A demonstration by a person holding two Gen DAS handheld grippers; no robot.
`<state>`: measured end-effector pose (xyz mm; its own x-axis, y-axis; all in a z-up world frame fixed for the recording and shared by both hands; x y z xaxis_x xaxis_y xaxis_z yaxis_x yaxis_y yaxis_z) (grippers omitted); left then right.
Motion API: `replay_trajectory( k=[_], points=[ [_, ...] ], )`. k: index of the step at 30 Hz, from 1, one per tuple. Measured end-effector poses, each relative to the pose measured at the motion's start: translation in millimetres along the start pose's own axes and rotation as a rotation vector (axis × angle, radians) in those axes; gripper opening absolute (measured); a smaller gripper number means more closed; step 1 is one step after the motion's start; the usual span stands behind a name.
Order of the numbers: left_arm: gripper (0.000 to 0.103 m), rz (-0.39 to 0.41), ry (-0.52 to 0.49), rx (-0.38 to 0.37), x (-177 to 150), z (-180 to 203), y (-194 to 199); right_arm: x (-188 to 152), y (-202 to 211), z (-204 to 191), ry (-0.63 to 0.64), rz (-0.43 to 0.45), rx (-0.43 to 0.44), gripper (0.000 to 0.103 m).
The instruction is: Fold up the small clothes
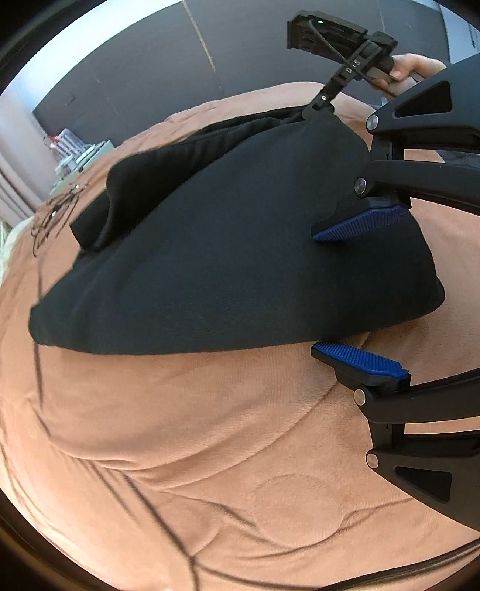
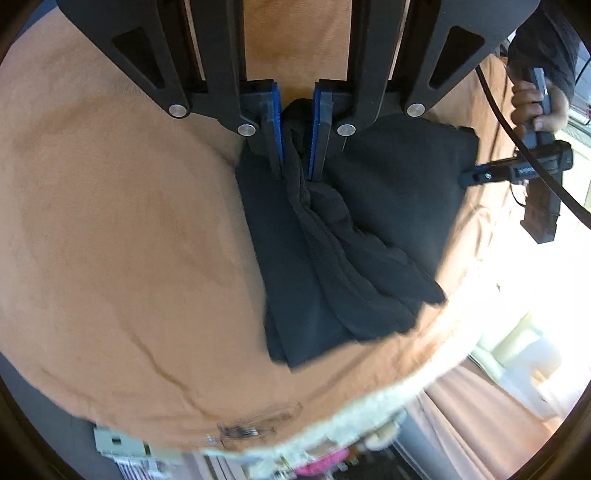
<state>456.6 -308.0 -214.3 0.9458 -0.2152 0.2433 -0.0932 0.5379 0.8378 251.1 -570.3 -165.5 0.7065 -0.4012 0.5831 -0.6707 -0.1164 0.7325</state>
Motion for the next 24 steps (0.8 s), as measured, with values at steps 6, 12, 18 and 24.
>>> replay_trajectory(
  k=[6,12,18,24],
  points=[
    [0.058,0.022,-0.003,-0.010,7,-6,10,16,20,-28,0.133,0.053,-0.089,0.062],
    [0.058,0.039,0.002,-0.026,17,-11,16,37,11,-73,0.308,0.022,-0.118,0.062],
    [0.058,0.057,0.030,-0.059,32,-21,21,54,-24,-111,0.466,-0.050,-0.158,0.062],
    [0.058,0.078,0.063,-0.078,41,-39,29,75,-66,-139,0.578,-0.103,-0.195,0.062]
  ],
)
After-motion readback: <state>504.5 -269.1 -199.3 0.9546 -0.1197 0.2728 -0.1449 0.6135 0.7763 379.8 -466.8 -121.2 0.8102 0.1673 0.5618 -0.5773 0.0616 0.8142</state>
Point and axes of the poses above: each gripper's, at about its wrist camera, not at the fingertips, and y roughly against the way its jaws point, z to its right, x to its top, the point moved 4 cm from there along -y, roughly the way its jaws point
